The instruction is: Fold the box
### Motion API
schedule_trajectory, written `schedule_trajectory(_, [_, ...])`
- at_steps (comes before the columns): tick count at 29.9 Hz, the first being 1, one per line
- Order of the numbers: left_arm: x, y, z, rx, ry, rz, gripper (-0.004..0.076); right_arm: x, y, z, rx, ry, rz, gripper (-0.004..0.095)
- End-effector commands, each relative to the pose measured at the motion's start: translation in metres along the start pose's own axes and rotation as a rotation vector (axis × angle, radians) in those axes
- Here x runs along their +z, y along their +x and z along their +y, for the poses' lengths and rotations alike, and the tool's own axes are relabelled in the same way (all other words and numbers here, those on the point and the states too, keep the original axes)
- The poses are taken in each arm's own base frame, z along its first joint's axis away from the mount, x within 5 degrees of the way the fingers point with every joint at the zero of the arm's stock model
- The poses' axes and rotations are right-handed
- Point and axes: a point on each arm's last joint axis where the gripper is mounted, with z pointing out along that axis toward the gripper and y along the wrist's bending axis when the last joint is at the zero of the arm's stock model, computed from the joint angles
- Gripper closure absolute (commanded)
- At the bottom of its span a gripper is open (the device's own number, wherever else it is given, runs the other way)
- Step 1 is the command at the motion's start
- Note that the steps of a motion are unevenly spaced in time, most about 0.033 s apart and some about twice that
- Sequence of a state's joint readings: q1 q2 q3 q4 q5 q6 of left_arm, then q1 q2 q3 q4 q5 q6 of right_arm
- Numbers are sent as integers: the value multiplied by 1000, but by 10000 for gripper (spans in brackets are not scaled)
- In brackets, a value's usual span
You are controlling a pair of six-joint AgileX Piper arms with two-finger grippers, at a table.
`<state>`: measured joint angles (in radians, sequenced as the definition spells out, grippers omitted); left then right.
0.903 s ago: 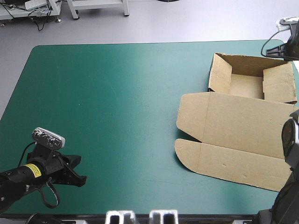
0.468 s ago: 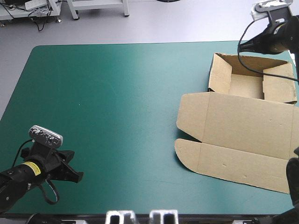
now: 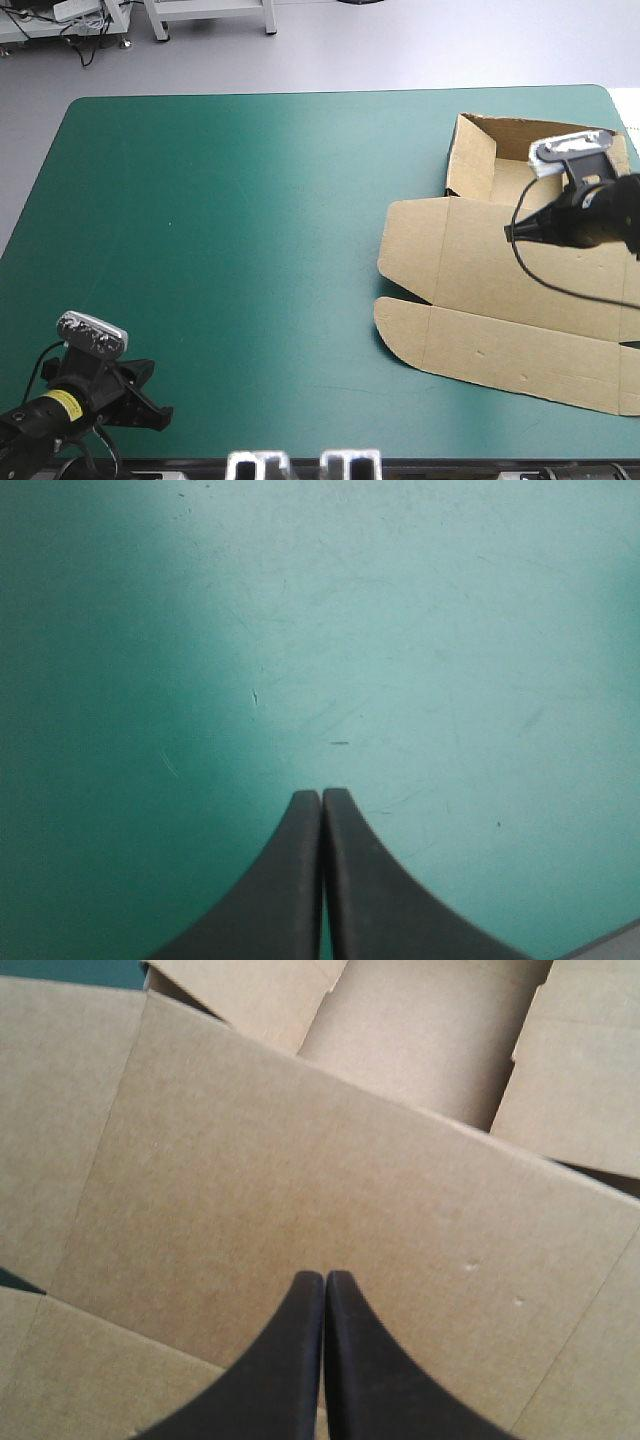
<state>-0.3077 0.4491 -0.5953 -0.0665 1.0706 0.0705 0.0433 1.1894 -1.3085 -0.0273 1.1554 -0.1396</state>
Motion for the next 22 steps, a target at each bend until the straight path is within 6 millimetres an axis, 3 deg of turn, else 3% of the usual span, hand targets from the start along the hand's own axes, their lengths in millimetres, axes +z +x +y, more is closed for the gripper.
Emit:
schedule_trajectory(1, [-12,0,-3,-13,22,-96,734,-22,22,4,-8,14,-138,913])
schedule_trajectory(8, [-18,13,-4,1,22,-45,734,-15,88,14,-18,4,-87,912])
schedule_trajectory(15, [-14,12,-3,46,20,-70,734,-4,148,25,11,-11,-119,913])
schedule_trajectory(22, [4,22,-7,58,70,-40,734,-3,191,33,38,-14,-216,912])
